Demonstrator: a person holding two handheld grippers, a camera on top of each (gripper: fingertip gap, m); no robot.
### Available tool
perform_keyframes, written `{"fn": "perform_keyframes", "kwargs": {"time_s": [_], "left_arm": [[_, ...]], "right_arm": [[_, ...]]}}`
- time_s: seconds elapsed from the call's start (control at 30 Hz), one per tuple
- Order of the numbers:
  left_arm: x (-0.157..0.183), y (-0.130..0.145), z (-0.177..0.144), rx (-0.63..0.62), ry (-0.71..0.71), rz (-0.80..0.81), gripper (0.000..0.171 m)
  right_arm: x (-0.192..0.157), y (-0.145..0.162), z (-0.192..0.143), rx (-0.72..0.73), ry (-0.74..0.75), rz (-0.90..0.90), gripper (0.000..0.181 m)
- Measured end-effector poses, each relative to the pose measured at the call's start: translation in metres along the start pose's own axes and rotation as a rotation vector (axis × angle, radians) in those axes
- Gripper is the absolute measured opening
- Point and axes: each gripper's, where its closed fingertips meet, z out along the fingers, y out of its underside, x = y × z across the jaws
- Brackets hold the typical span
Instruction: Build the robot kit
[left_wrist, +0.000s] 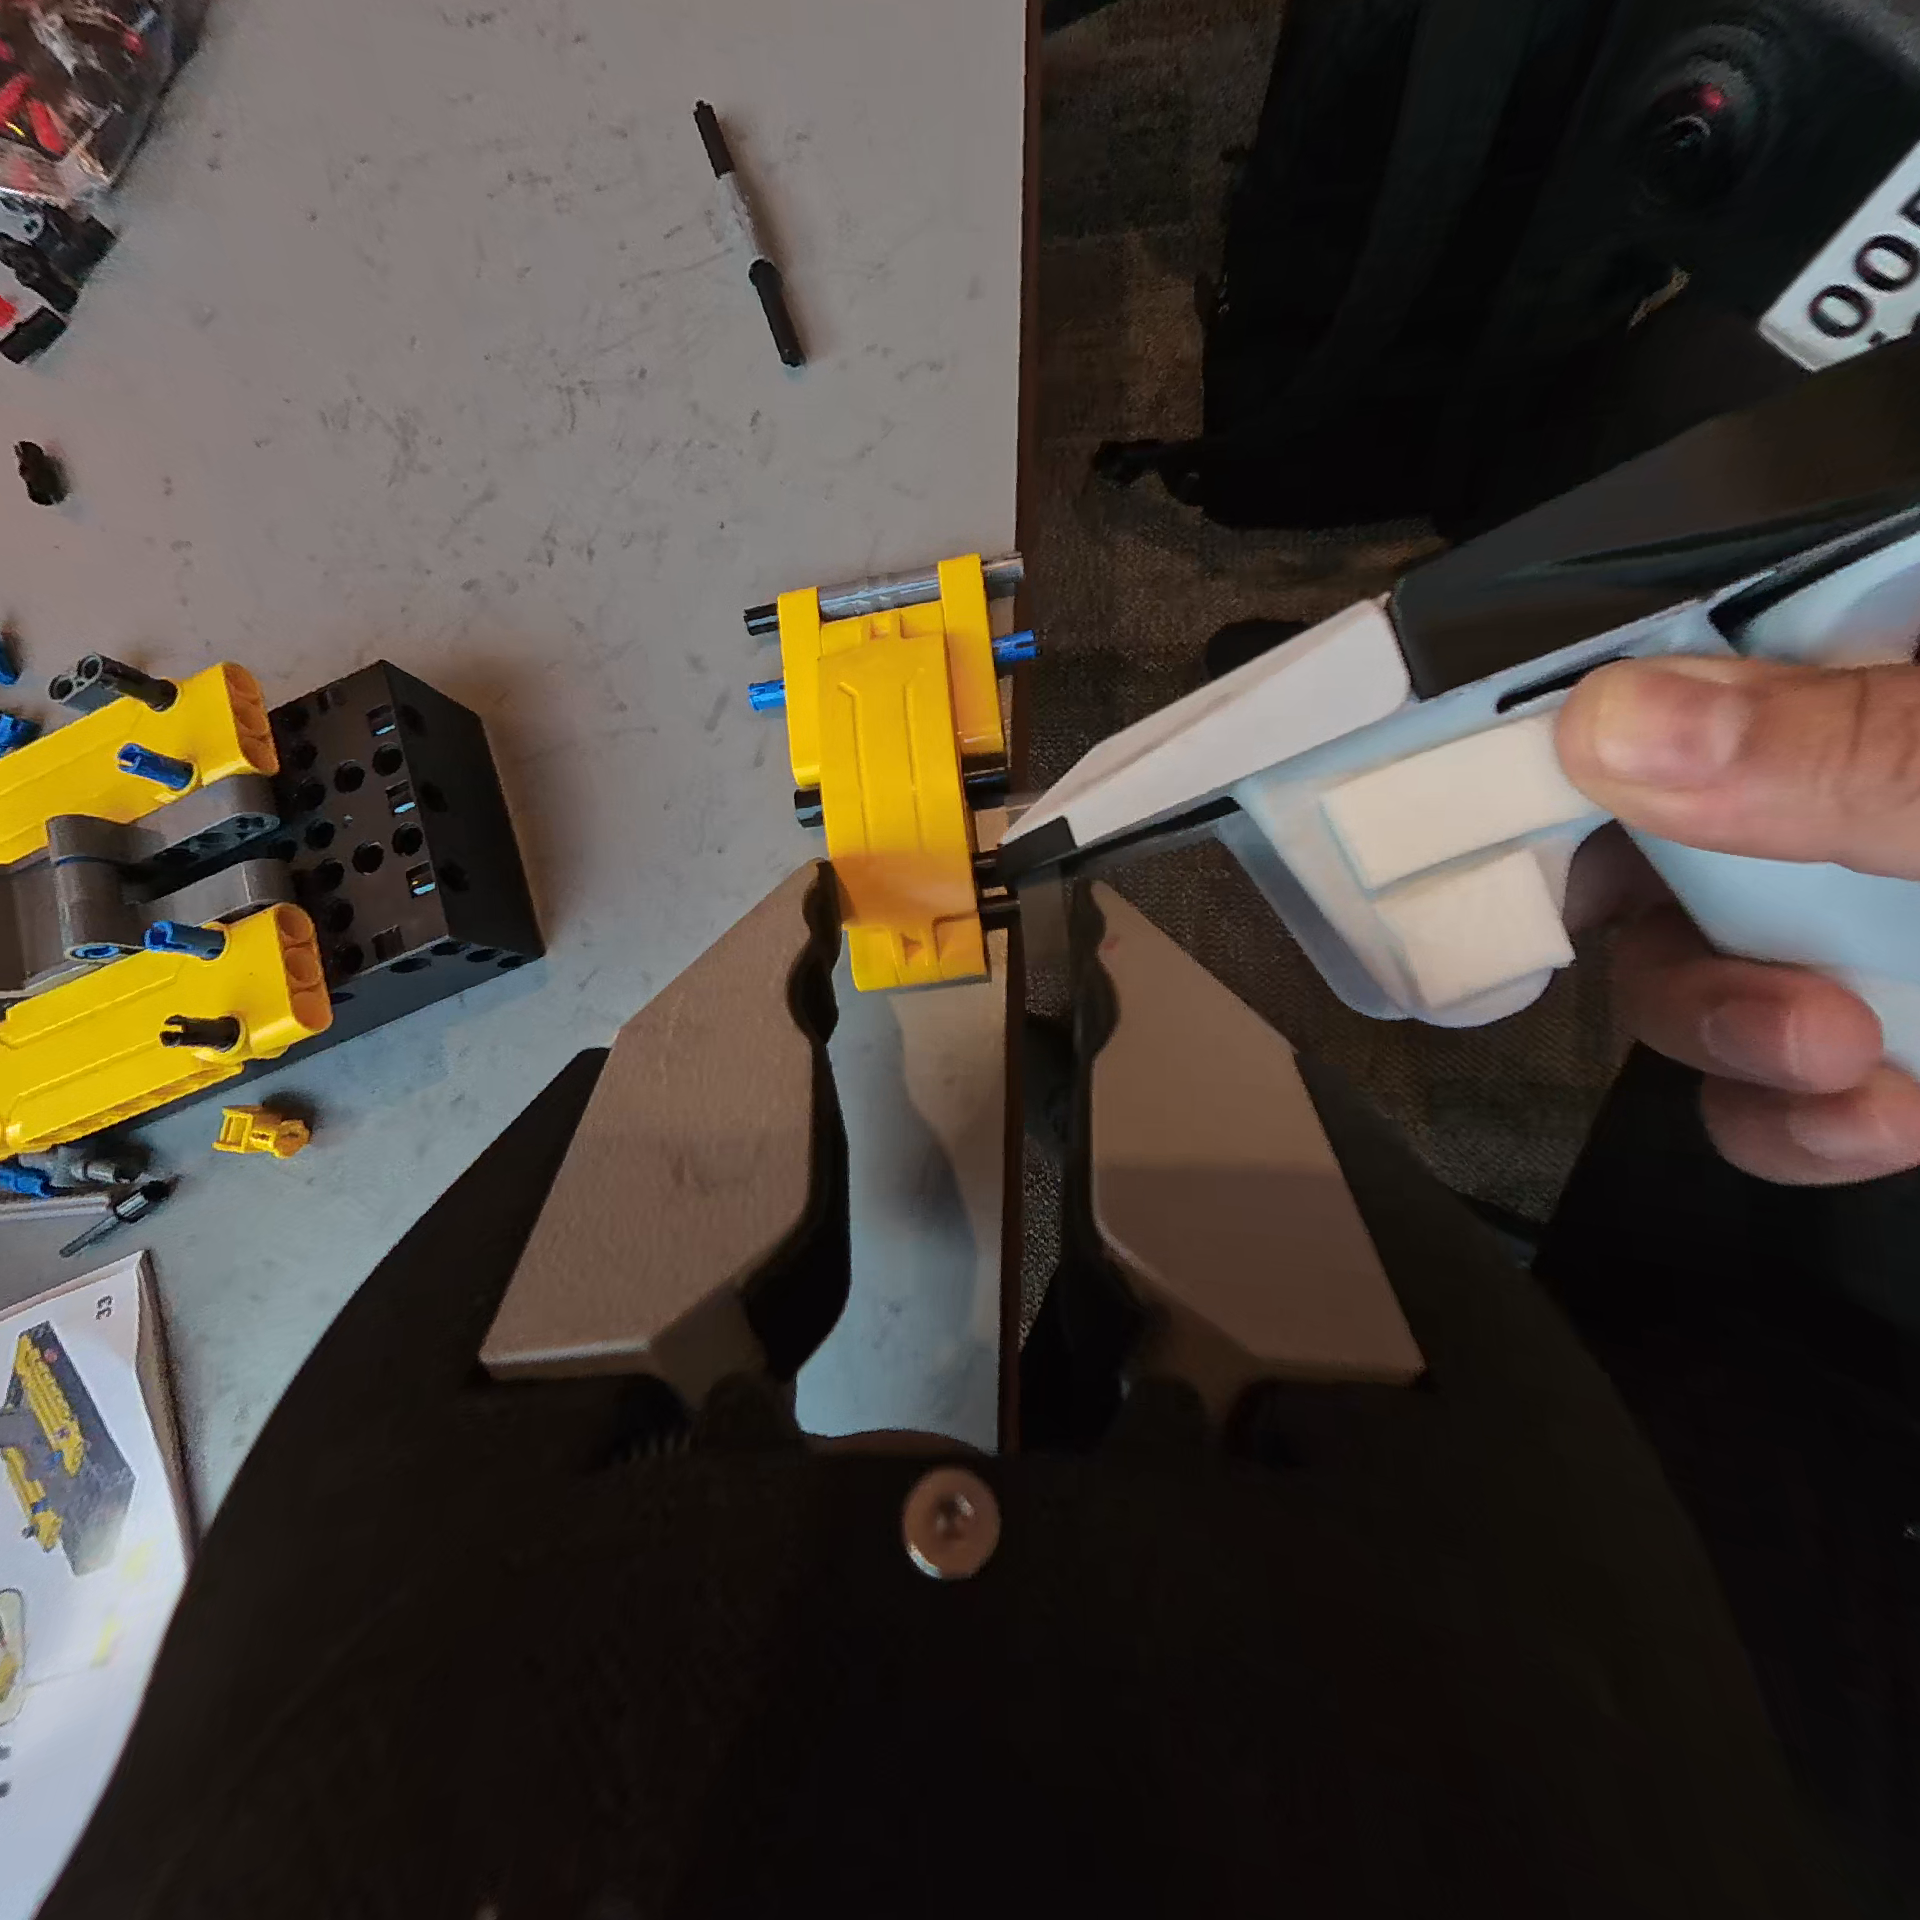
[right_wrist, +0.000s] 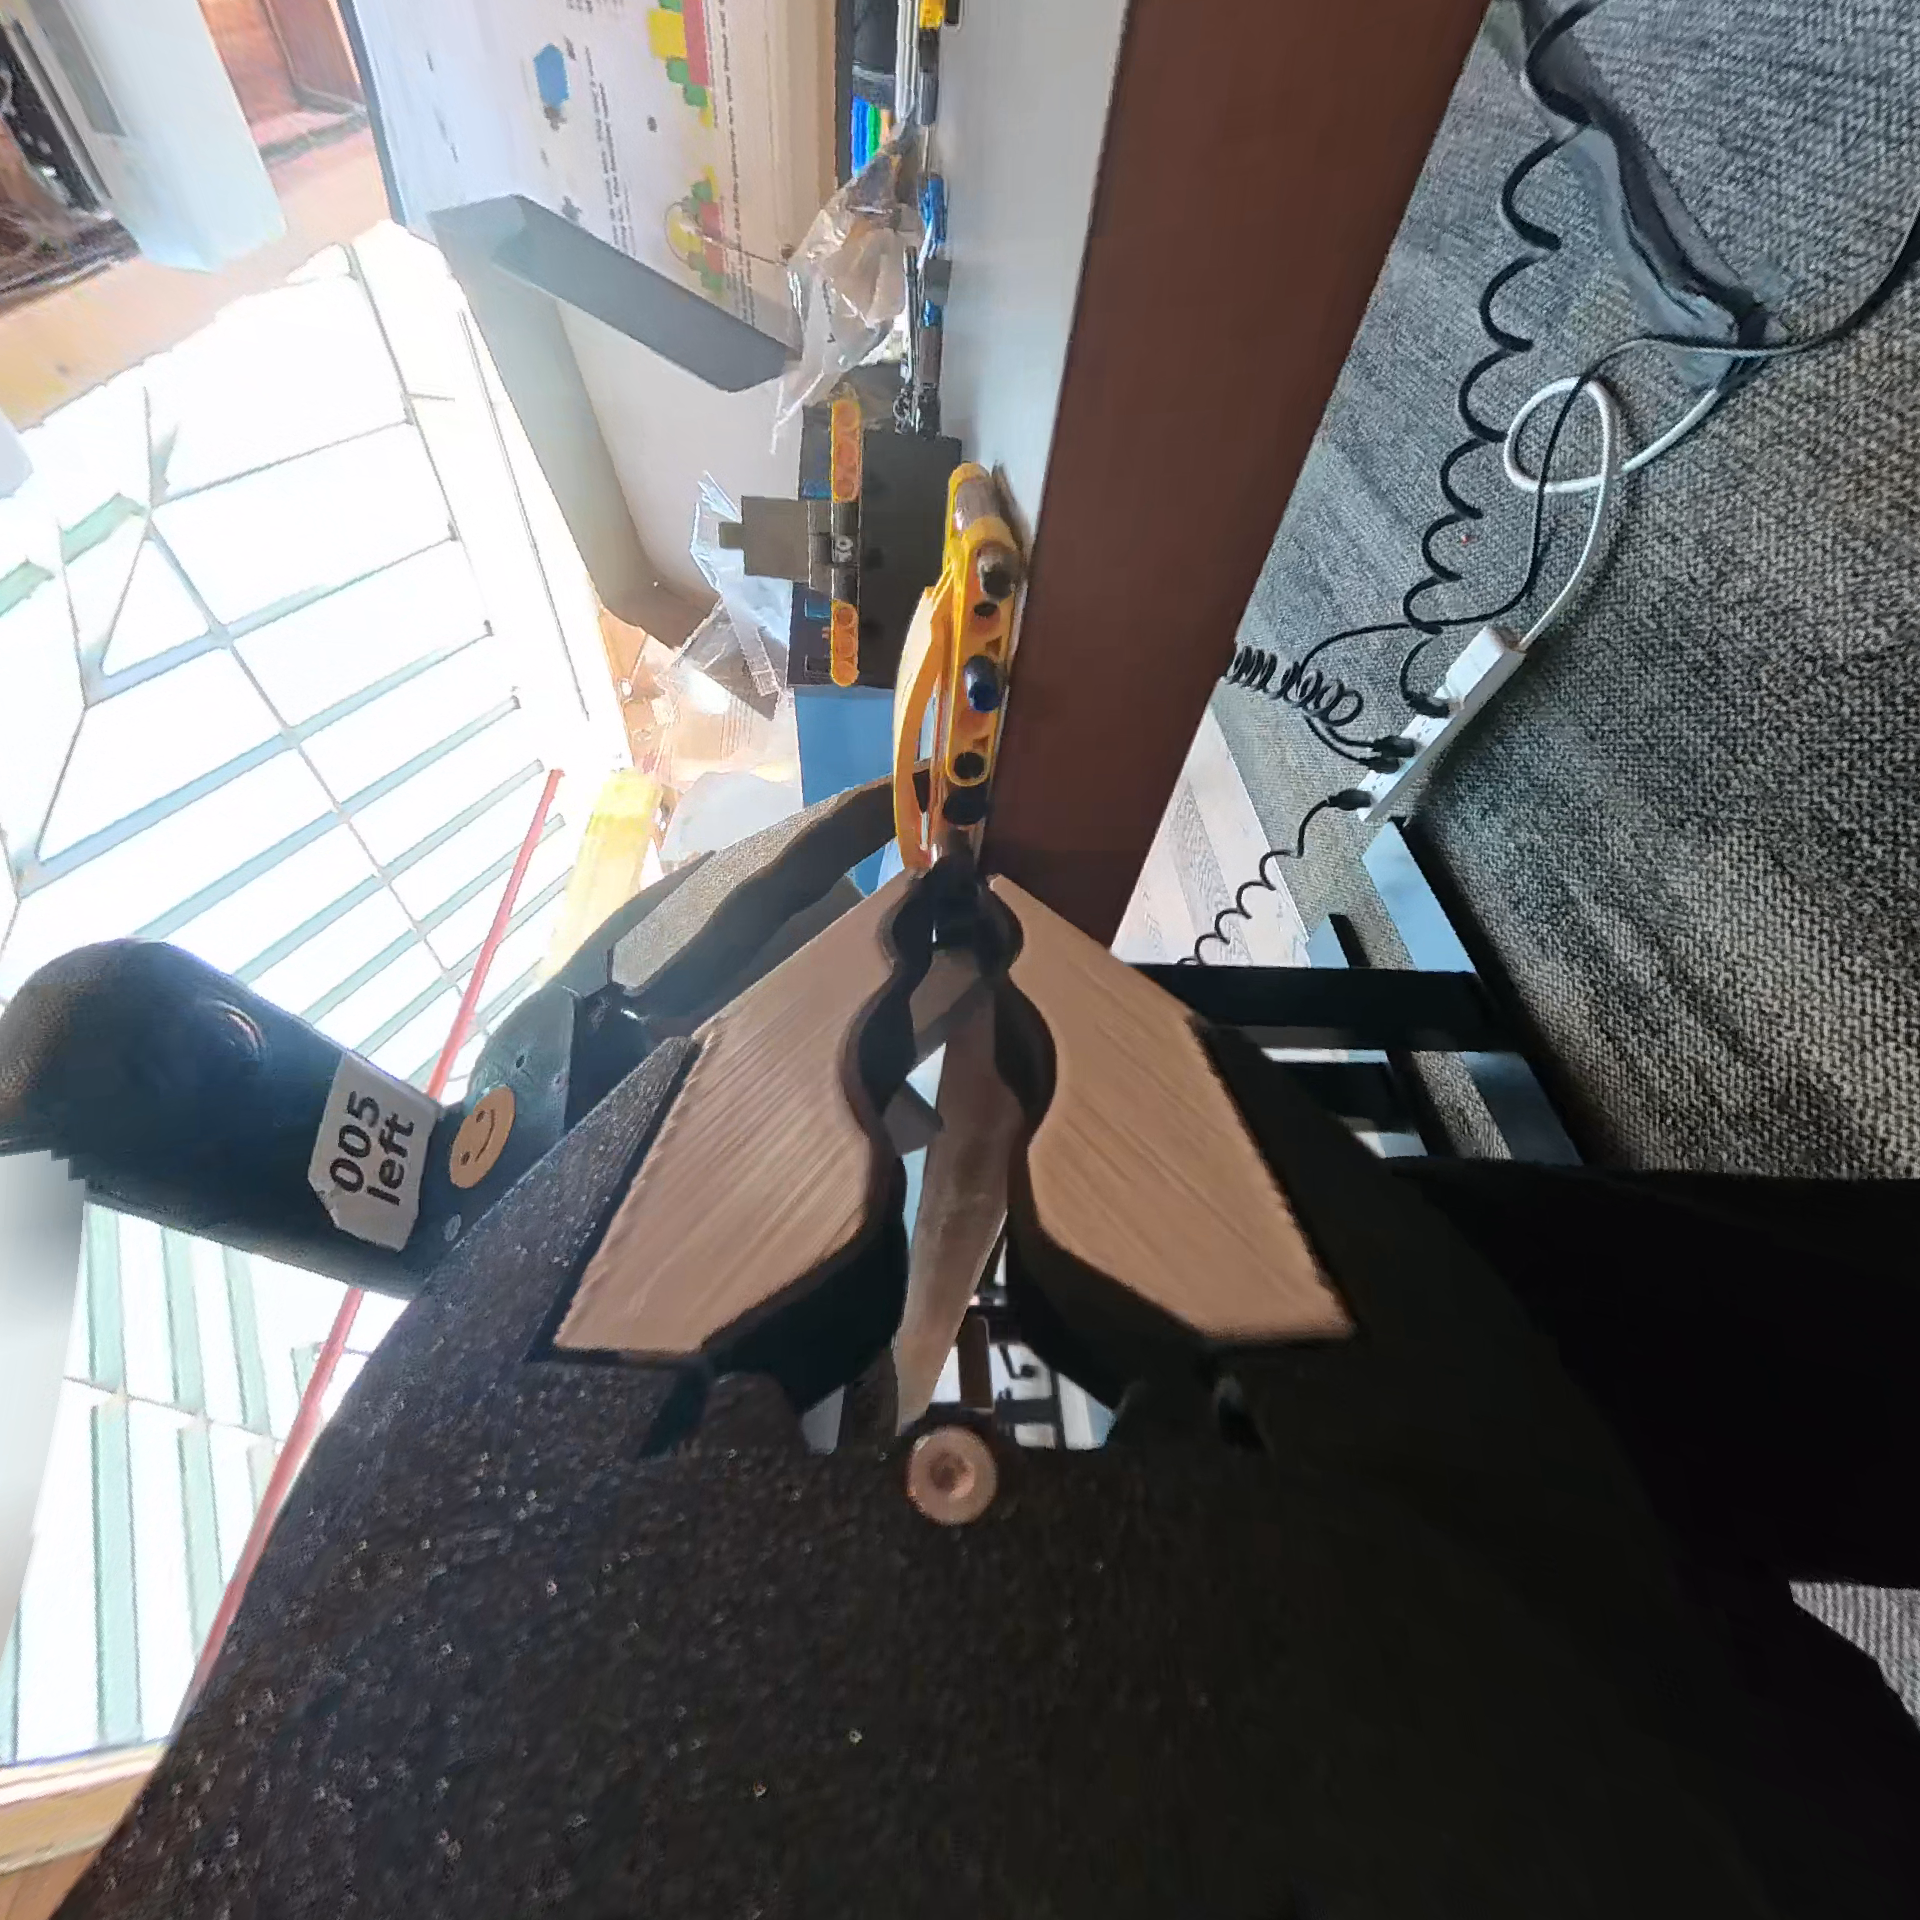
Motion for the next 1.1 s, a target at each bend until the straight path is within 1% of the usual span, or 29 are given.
{"fn": "perform_keyframes", "kwargs": {"time_s": [0.07, 0.13, 0.27, 0.53, 0.6, 0.7, 0.83, 0.9, 1.0, 1.07, 1.1], "left_arm": [[0.0002, 0.0003, -0.0001, 0.013, -0.013, -0.001, 0.042], [0.0004, 0.0011, -0.0003, 0.017, -0.014, 0.010, 0.042], [0.0004, -0.0004, -0.0003, 0.045, 0.015, -0.021, 0.041], [0.0005, -0.0001, 0.0000, 0.046, 0.022, -0.007, 0.041], [0.0002, 0.0002, 0.0002, 0.043, 0.013, 0.001, 0.041], [-0.0007, 0.0006, 0.0003, 0.040, 0.012, -0.004, 0.040], [-0.0012, -0.0002, 0.0002, 0.040, -0.022, 0.024, 0.040], [-0.0018, -0.0007, 0.0002, 0.039, -0.033, 0.023, 0.039], [-0.0016, -0.0006, -0.0006, 0.053, 0.003, -0.035, 0.039], [-0.0017, -0.0002, -0.0011, 0.058, 0.030, -0.067, 0.039], [-0.0018, -0.0004, -0.0013, 0.060, 0.040, -0.081, 0.039]], "right_arm": [[0.0003, -0.0003, 0.0001, 0.024, 0.009, -0.002, 0.005], [0.0004, -0.0003, 0.0002, 0.015, 0.021, 0.016, 0.006], [0.0000, -0.0005, 0.0004, 0.012, 0.070, 0.037, 0.006], [0.0001, -0.0008, 0.0000, 0.072, -0.038, 0.087, 0.005], [0.0000, -0.0007, -0.0003, 0.065, -0.065, 0.059, 0.005], [0.0000, -0.0007, -0.0002, 0.062, -0.051, 0.016, 0.006], [-0.0006, 0.0004, 0.0002, -0.045, 0.041, -0.076, 0.005], [-0.0008, 0.0008, 0.0003, -0.099, 0.066, -0.045, 0.005], [-0.0012, 0.0025, 0.0008, -0.240, 0.098, 0.007, 0.005], [-0.0016, 0.0036, 0.0011, -0.326, 0.142, -0.042, 0.005], [-0.0016, 0.0040, 0.0012, -0.352, 0.160, -0.101, 0.005]]}}
